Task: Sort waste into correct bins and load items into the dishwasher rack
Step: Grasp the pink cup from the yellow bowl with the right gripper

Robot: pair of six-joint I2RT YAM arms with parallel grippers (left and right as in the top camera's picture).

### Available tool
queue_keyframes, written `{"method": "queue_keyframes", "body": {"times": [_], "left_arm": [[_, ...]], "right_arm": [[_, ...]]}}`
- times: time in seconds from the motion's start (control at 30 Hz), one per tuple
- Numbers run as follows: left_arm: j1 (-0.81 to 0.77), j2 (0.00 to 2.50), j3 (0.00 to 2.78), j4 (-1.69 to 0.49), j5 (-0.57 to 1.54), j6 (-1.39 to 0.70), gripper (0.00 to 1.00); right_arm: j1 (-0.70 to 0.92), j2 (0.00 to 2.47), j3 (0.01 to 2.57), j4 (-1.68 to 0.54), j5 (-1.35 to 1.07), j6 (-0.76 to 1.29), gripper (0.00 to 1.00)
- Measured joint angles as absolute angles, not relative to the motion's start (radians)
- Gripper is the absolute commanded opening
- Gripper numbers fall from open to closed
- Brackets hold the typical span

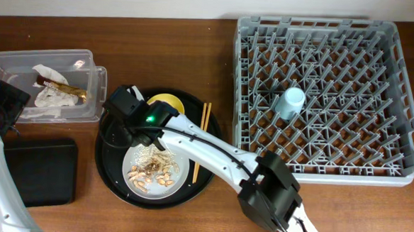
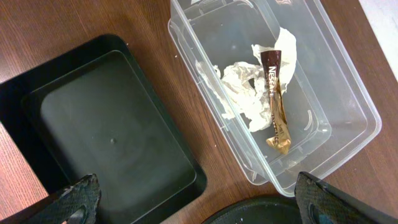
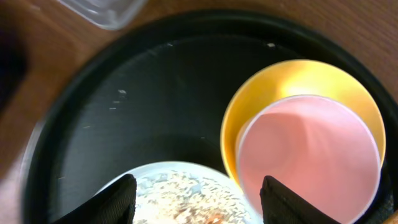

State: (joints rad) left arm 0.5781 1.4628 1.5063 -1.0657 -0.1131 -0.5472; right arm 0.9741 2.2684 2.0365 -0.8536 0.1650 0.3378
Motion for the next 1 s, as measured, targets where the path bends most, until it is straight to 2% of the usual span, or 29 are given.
{"method": "queue_keyframes", "body": {"times": [0.03, 0.17, 0.27, 0.3, 0.33, 0.47, 0.6, 0.7, 0.77, 0.9, 1.0], "left_arm": [[0.578, 1.463, 1.506, -1.066, -0.113, -0.547, 0.99], [0.578, 1.463, 1.506, -1.066, -0.113, -0.547, 0.99], [0.578, 1.463, 1.506, -1.066, -0.113, -0.547, 0.99], [0.578, 1.463, 1.506, -1.066, -0.113, -0.547, 0.99], [0.578, 1.463, 1.506, -1.066, -0.113, -0.547, 0.99], [0.578, 1.463, 1.506, -1.066, -0.113, -0.547, 0.99], [0.578, 1.463, 1.506, -1.066, -0.113, -0.547, 0.99], [0.578, 1.463, 1.506, -1.066, -0.112, -0.547, 0.99], [0.578, 1.463, 1.506, -1.065, -0.112, -0.547, 0.99], [0.578, 1.463, 1.506, -1.066, -0.113, -0.547, 0.99], [0.578, 1.463, 1.506, -1.066, -0.113, -0.547, 0.99]], "right_arm": [[0.974, 2.277, 2.037, -0.851, 0.181, 0.342, 0.61], [0.974, 2.304, 2.037, -0.830, 0.233, 0.341, 0.47], [0.974, 2.343, 2.037, -0.829, 0.255, 0.342, 0.27], [0.974, 2.344, 2.037, -0.829, 0.271, 0.342, 0.11], [0.974, 2.344, 2.037, -0.832, 0.289, 0.339, 0.04], [0.974, 2.344, 2.129, -0.913, 0.300, 0.341, 0.04], [0.905, 2.340, 2.414, -1.157, 0.256, 0.369, 0.04], [0.685, 2.321, 2.633, -1.304, -0.039, 0.326, 0.04], [0.389, 2.316, 2.657, -1.355, -0.373, 0.251, 0.04], [0.002, 2.320, 2.542, -1.380, -0.783, 0.113, 0.04], [-0.128, 2.316, 2.308, -1.225, -1.137, -0.017, 0.04]]}}
